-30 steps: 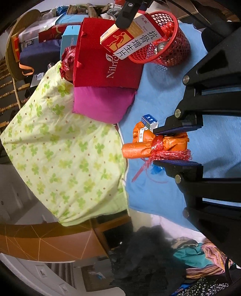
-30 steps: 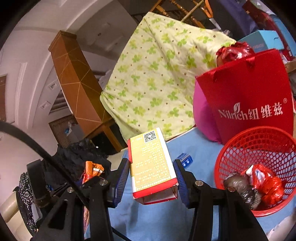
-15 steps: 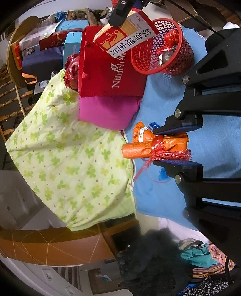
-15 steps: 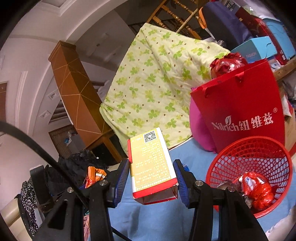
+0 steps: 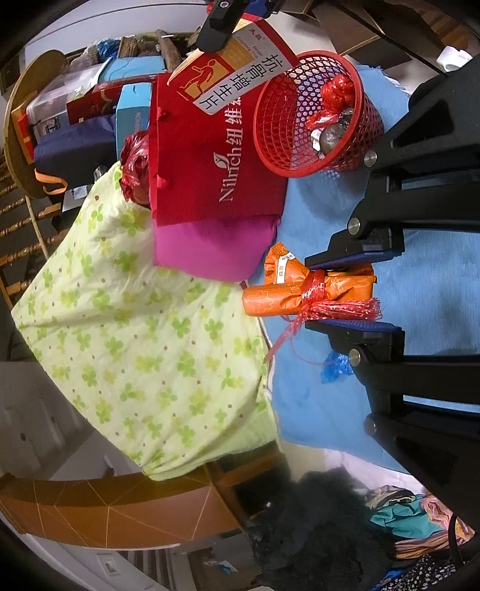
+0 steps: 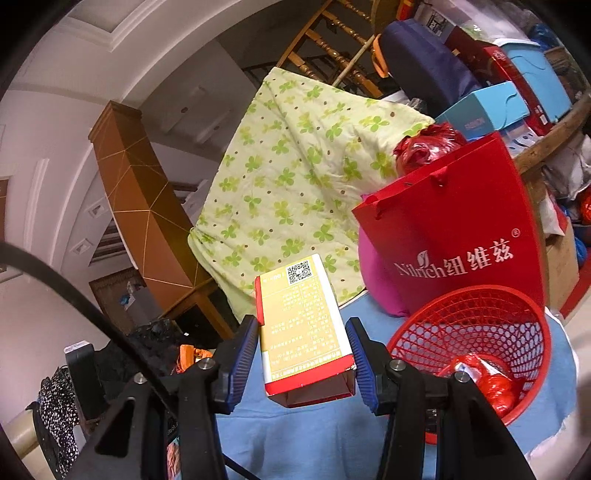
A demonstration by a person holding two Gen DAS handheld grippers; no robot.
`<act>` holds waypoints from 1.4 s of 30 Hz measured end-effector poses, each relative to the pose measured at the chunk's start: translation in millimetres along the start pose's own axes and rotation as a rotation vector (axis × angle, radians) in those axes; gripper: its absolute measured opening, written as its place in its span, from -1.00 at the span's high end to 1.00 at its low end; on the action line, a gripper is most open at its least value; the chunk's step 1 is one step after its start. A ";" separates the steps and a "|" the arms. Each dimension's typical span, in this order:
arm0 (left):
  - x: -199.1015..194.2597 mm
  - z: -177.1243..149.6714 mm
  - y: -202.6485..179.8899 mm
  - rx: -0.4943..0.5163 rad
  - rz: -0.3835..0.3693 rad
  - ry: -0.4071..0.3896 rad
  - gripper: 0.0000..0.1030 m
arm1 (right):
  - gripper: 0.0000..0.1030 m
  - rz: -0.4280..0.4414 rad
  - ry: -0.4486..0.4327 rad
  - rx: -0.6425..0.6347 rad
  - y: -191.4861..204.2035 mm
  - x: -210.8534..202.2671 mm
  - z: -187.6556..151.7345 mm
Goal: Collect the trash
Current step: 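Lift the orange bag and yellow box and carry them toward the red basket, then lower both items over the basket and open both tools to drop them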
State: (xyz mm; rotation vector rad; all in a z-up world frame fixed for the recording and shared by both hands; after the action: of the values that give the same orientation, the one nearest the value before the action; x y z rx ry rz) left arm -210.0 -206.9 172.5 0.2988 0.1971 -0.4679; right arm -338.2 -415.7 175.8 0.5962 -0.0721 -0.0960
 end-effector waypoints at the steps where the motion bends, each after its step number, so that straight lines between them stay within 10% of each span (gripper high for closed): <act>1: 1.2 0.3 -1.4 0.000 -0.003 0.002 0.49 | 0.00 -0.005 -0.003 0.002 -1.9 -0.4 0.9; 29: 12.8 7.5 -47.0 0.012 -0.095 0.018 0.49 | 0.00 -0.091 -0.051 0.058 -48.6 -25.5 15.9; 42: 36.2 16.4 -92.7 -0.034 -0.281 0.028 0.49 | 0.00 -0.195 -0.070 0.132 -103.2 -28.5 22.2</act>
State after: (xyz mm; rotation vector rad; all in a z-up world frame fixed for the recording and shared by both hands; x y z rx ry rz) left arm -219.9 -306.0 156.7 0.2447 0.2759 -0.7380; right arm -375.8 -509.9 134.9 0.7311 -0.0890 -0.3030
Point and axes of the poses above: each gripper's, at about its wrist camera, not at the fingertips, and x roughly the way its jaws point, y to its left, z to its top, the point moved 2 cm from there along x, roughly the way its jaws point, and after that the axes turned 12 degrees about -y, right-handed, at the moved point
